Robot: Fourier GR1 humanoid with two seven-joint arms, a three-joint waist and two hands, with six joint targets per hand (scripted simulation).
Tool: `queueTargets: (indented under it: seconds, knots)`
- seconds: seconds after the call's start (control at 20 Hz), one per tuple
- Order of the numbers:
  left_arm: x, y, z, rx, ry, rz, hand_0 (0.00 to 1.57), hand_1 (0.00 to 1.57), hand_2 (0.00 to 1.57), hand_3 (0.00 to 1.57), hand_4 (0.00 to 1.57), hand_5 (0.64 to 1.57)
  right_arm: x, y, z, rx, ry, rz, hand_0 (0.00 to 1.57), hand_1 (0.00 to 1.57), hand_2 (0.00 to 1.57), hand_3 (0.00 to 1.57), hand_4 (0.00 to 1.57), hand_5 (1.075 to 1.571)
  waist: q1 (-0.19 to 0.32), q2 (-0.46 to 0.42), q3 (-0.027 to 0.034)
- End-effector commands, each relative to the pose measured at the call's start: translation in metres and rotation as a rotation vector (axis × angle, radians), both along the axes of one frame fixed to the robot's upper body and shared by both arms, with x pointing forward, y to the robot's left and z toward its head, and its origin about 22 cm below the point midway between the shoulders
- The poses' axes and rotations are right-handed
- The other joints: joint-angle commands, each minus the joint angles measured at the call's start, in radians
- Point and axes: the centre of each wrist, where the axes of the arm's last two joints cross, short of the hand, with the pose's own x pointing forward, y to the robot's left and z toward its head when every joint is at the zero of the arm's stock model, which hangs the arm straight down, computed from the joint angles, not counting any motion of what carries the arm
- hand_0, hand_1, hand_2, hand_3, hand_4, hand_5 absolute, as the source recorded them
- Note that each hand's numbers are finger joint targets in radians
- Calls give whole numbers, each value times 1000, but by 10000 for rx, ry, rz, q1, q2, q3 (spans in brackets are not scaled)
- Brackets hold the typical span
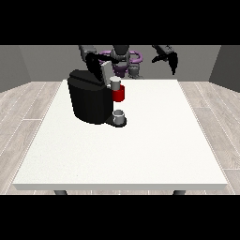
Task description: Insert the coffee pod into the coffee machine and close the lid
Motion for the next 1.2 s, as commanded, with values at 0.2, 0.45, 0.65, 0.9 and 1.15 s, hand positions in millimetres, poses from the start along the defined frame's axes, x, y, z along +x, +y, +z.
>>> queueTargets:
  seconds: [0.2, 0.45, 0.65, 0.9, 1.15]
  knots:
    - [5, -3, 3, -104, 74, -7, 0, 0, 0, 0, 372, 1571, 15, 38, 55, -694, -714, 1057, 0, 0, 0, 0, 107, 1571, 205, 166, -14]
    - [6, -18, 12, 165, -24, -478, 0, 0, 0, 0, 362, 1571, 9, 60, 37, -822, -807, 997, 0, 0, 0, 0, 0, 1571, 608, 239, -10]
    - [18, -16, 26, 308, -712, -835, 0, 0, 0, 0, 383, 1571, 12, 67, 83, -1683, -1939, 777, 0, 0, 0, 0, 102, 1571, 1110, 970, -19]
    - [18, -29, 30, 279, -780, -1318, 0, 0, 0, 0, 365, 1571, 9, 52, 111, -2174, -2082, 275, 0, 0, 0, 0, 300, 1571, 1804, 894, -11]
    - [20, -36, 33, 173, -880, -1615, 0, 0, 0, 0, 439, 1571, 1, 49, 130, -2103, -2124, 55, 0, 0, 0, 0, 96, 1571, 2228, 1111, -8]
